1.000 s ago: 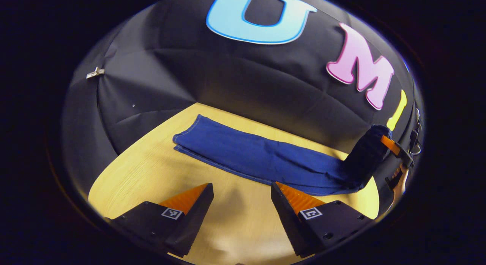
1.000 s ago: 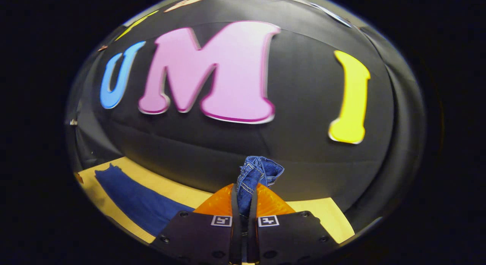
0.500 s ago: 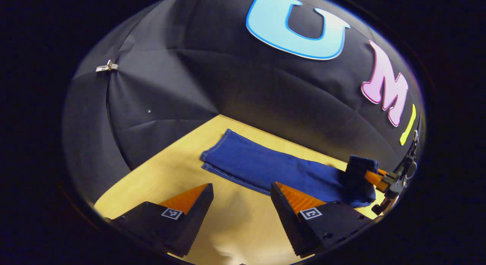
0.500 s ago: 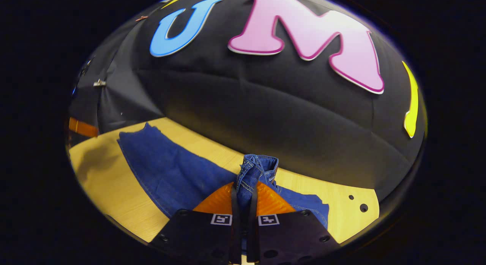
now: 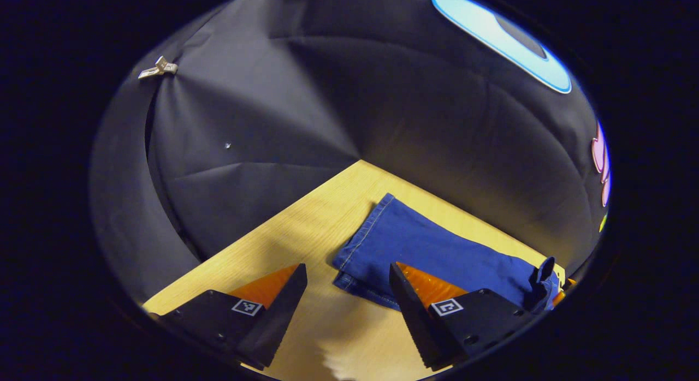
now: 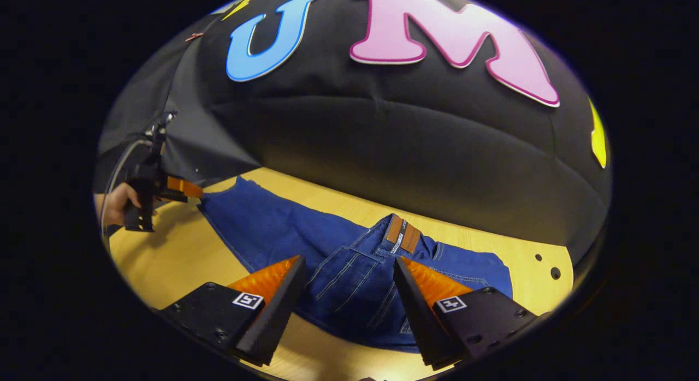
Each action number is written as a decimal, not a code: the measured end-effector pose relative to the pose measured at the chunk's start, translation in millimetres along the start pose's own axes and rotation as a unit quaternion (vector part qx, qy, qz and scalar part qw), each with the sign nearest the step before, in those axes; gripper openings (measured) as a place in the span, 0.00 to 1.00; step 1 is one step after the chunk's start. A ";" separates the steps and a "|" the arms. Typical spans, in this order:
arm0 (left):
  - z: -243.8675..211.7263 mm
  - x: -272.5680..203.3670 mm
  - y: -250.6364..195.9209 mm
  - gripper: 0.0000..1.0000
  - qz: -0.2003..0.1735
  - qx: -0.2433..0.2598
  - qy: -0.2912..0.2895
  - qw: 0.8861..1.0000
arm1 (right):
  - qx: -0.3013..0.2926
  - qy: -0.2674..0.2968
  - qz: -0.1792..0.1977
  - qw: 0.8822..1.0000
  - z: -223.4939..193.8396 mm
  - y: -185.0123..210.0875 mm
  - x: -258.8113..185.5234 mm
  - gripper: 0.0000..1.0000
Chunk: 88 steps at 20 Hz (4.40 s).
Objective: Grasp the waist and the cuffs of the jeans and fold them to make the two legs overlap; first hold the waist and fold one-third of the jeans toward the cuffs, then hold the cuffs and fold the remaining one-third in the same direction to finish folding.
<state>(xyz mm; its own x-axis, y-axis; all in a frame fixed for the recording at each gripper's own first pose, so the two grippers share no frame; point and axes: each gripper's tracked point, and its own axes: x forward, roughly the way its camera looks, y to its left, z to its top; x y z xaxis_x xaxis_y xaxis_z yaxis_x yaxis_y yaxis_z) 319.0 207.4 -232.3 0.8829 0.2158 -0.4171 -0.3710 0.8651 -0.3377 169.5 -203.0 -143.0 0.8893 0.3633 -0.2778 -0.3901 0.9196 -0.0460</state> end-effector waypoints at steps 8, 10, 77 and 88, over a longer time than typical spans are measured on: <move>-14.0 24.5 -16.2 0.90 0.037 0.105 0.019 0.994 | 0.051 0.026 -0.043 0.997 -30.7 -55.7 -46.9 0.98; -16.4 20.5 -17.8 0.86 0.029 0.097 0.030 0.994 | 0.067 0.036 -0.050 0.996 -40.4 -64.8 -49.1 0.98; 385.8 -625.7 110.7 0.96 -0.269 0.218 -0.149 0.926 | 0.116 -0.079 -0.225 0.964 85.7 -140.0 -399.1 0.99; 371.5 -763.4 266.6 0.96 -0.212 0.168 -0.212 0.939 | 0.064 -0.121 -0.186 0.973 92.2 4.4 -489.0 0.98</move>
<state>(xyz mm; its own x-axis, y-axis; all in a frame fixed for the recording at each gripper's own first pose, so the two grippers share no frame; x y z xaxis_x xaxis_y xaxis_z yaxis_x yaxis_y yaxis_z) -346.9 441.6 309.6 0.9924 -0.0811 0.0928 0.0888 0.9926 -0.0825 -245.1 -362.9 81.1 0.9994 0.0129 -0.0309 -0.0121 0.9996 0.0235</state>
